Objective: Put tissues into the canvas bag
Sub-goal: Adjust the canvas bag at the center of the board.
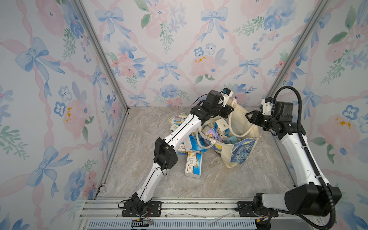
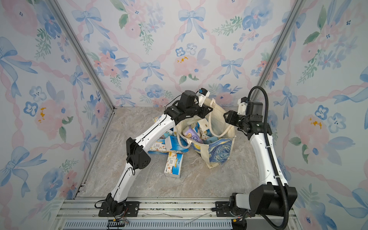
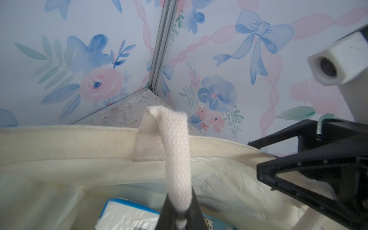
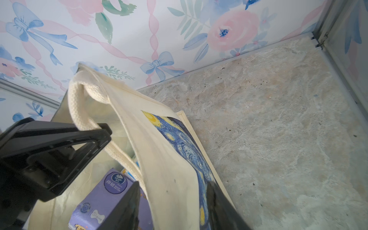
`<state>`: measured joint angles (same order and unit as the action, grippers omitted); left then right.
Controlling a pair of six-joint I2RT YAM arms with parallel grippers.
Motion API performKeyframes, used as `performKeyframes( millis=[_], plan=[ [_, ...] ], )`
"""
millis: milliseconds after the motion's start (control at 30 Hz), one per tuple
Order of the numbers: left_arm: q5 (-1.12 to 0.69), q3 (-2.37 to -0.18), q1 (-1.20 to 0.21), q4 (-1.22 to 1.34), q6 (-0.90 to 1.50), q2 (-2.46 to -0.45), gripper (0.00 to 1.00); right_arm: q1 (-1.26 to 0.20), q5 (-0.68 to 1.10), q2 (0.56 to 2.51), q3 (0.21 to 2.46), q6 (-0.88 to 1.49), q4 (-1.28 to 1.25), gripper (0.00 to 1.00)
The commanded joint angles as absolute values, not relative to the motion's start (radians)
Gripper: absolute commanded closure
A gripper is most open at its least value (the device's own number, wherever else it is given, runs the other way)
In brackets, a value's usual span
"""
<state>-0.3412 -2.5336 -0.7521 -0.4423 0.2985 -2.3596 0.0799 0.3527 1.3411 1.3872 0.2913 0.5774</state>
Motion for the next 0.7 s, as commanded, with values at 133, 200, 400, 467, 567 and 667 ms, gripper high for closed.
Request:
performKeyframes(
  millis=[133, 200, 400, 467, 567, 667],
  plan=[
    [-0.421, -2.541, -0.738, -0.415, 0.286, -2.273, 0.97, 0.087, 0.397, 1.343, 1.429, 0.268, 0.561, 0.43],
    [-0.448, -2.55, -0.73, -0.415, 0.307, -2.273, 0.97, 0.087, 0.413, 1.348, 1.434, 0.262, 0.559, 0.42],
    [-0.503, -2.569, -0.699, -0.416, 0.372, -2.282, 0.97, 0.086, 0.572, 1.292, 1.426, 0.22, 0.453, 0.34],
    [-0.511, -2.572, -0.691, -0.415, 0.387, -2.285, 0.97, 0.074, 0.588, 1.256, 1.422, 0.193, 0.427, 0.34],
    [-0.536, -2.59, -0.679, -0.415, 0.413, -2.292, 0.97, 0.027, 0.607, 1.243, 1.462, 0.111, 0.493, 0.34],
    [-0.562, -2.607, -0.673, -0.416, 0.44, -2.299, 0.96, -0.033, 0.58, 1.244, 1.485, 0.038, 0.554, 0.34]
  ],
)
